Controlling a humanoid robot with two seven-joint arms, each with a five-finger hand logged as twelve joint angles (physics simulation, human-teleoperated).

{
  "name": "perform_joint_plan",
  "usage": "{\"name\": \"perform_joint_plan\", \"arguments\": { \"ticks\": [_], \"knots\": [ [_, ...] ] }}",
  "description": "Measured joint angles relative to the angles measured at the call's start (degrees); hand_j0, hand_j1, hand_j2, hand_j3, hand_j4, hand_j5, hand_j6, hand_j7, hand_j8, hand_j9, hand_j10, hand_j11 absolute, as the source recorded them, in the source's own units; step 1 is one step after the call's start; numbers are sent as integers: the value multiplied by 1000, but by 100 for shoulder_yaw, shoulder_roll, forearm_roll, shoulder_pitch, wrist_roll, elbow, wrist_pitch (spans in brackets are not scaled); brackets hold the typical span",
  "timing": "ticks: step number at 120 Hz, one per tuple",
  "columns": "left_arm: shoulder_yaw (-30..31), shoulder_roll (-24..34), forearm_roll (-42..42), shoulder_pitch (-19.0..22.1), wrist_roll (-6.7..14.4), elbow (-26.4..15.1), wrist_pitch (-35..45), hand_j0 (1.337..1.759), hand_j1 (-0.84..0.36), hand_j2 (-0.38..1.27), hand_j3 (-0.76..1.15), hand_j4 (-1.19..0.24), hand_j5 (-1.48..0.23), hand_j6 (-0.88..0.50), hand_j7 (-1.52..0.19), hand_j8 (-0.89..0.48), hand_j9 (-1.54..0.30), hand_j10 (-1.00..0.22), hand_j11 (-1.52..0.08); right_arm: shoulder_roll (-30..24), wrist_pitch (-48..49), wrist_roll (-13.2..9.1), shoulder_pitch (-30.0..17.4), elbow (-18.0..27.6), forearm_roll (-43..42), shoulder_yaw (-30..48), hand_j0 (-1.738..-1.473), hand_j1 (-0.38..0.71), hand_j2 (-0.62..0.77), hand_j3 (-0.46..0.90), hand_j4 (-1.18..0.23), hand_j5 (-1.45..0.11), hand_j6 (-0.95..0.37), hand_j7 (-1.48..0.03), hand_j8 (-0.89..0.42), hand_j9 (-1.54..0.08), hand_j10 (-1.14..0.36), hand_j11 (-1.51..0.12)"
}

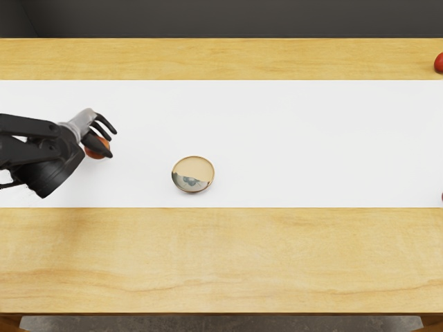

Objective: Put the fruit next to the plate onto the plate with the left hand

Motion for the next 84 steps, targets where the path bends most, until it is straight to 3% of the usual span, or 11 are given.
{"name": "perform_joint_plan", "arguments": {
  "ticks": [84],
  "knots": [
    [-3,-1030,-340,-491,36,-104,1,1657,-292,299,0,-625,-818,-624,-818,-557,-821,-594,-822,0,0,0,0,0,0,0,-1658,-349,0,0,0,0,0,0,0,0,0,0]
  ]
}}
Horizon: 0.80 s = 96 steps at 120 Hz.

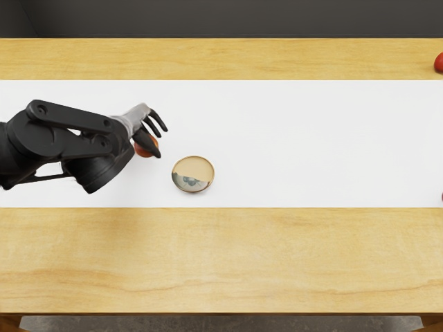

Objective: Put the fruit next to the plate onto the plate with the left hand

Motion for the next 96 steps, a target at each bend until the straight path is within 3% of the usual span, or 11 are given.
{"name": "perform_joint_plan", "arguments": {
  "ticks": [96],
  "knots": [
    [56,-881,-733,-505,48,-195,0,1657,-298,326,0,-624,-817,-624,-817,-563,-817,-598,-819,0,0,0,-2,0,1,0,-1658,-349,0,0,0,0,0,0,0,0,0,0]
  ]
}}
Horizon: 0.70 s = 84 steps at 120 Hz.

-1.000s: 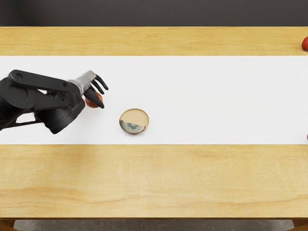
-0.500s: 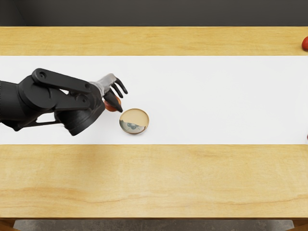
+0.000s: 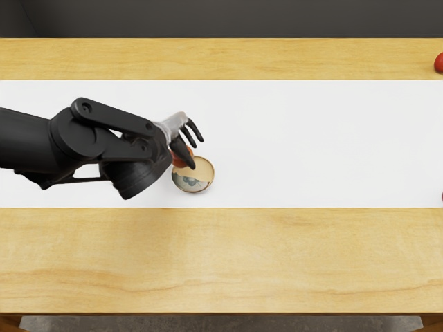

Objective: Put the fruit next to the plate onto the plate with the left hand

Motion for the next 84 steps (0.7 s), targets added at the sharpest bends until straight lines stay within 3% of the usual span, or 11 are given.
{"name": "perform_joint_plan", "arguments": {
  "ticks": [48,66,84],
  "knots": [
    [1,-273,-167,-62,10,-72,0,1657,-280,289,0,-589,-772,-589,-771,-568,-768,-594,-771,0,0,-1,1,0,-1,0,-1658,-349,0,0,0,0,0,0,0,0,0,0],
    [0,-273,-220,-36,-56,-66,0,1658,-44,154,0,-359,-470,-359,-470,-349,-468,-362,-470,0,0,0,0,0,-2,0,-1658,-349,0,0,0,0,0,0,0,0,0,0],
    [3,-74,-258,-44,-70,-59,0,1658,125,80,0,-202,-264,-202,-264,-197,-263,-203,-264,0,0,0,1,0,-2,0,-1658,-349,0,0,0,0,0,0,0,0,0,0]
  ]
}}
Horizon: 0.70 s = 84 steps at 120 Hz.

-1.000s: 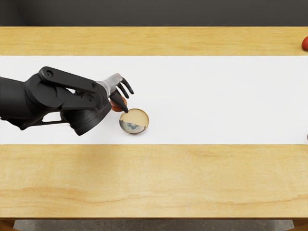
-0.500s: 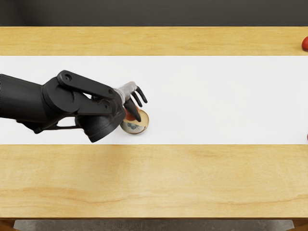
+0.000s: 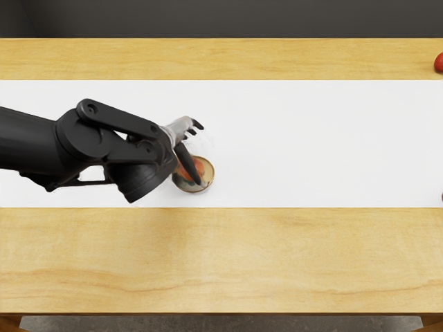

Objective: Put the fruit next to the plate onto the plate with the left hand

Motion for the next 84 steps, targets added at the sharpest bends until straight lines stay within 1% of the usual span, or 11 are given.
{"name": "perform_joint_plan", "arguments": {
  "ticks": [8,18,24,35,49,74,79,84],
  "knots": [
    [0,399,-5,-12,0,1,-72,1658,181,59,0,-151,-198,-152,-197,-148,-197,-152,-197,0,0,0,0,0,1,0,-1658,-349,0,0,0,0,0,0,0,0,0,0],
    [-5,819,2,-26,0,7,-434,1658,230,41,0,-107,-139,-107,-139,-104,-139,-107,-139,0,0,0,-1,0,1,0,-1658,-349,0,0,0,0,0,0,0,0,0,0],
    [-13,1190,8,-34,-1,8,-689,1658,251,33,0,-88,-114,-88,-114,-86,-114,-88,-114,0,0,0,0,0,1,0,-1658,-349,0,0,0,0,0,0,0,0,0,0],
    [-29,1973,22,-51,12,9,-1729,1658,279,22,0,-62,-81,-62,-81,-61,-81,-63,-81,0,0,0,0,0,1,0,-1658,-349,0,0,0,0,0,0,0,0,0,0],
    [-101,2521,35,-45,11,8,-2687,1658,300,14,0,-43,-56,-43,-56,-42,-56,-43,-56,0,0,0,0,0,1,0,-1658,-349,0,0,0,0,0,0,0,0,0,0],
    [-355,3489,87,-23,52,-4,-3412,1658,318,7,0,-27,-35,-27,-35,-27,-35,-27,-35,0,0,0,0,0,1,0,-1658,-349,0,0,0,0,0,0,0,0,0,0],
    [-422,3791,123,-10,86,-7,-3593,1658,320,7,0,-25,-33,-25,-33,-25,-32,-25,-32,0,0,0,0,0,1,0,-1658,-349,0,0,0,0,0,0,0,0,0,0],
    [-475,3923,150,-1,128,-10,-3727,1658,322,6,0,-24,-31,-24,-31,-24,-31,-24,-31,0,0,0,0,0,1,0,-1658,-349,0,0,0,0,0,0,0,0,0,0]
  ]
}}
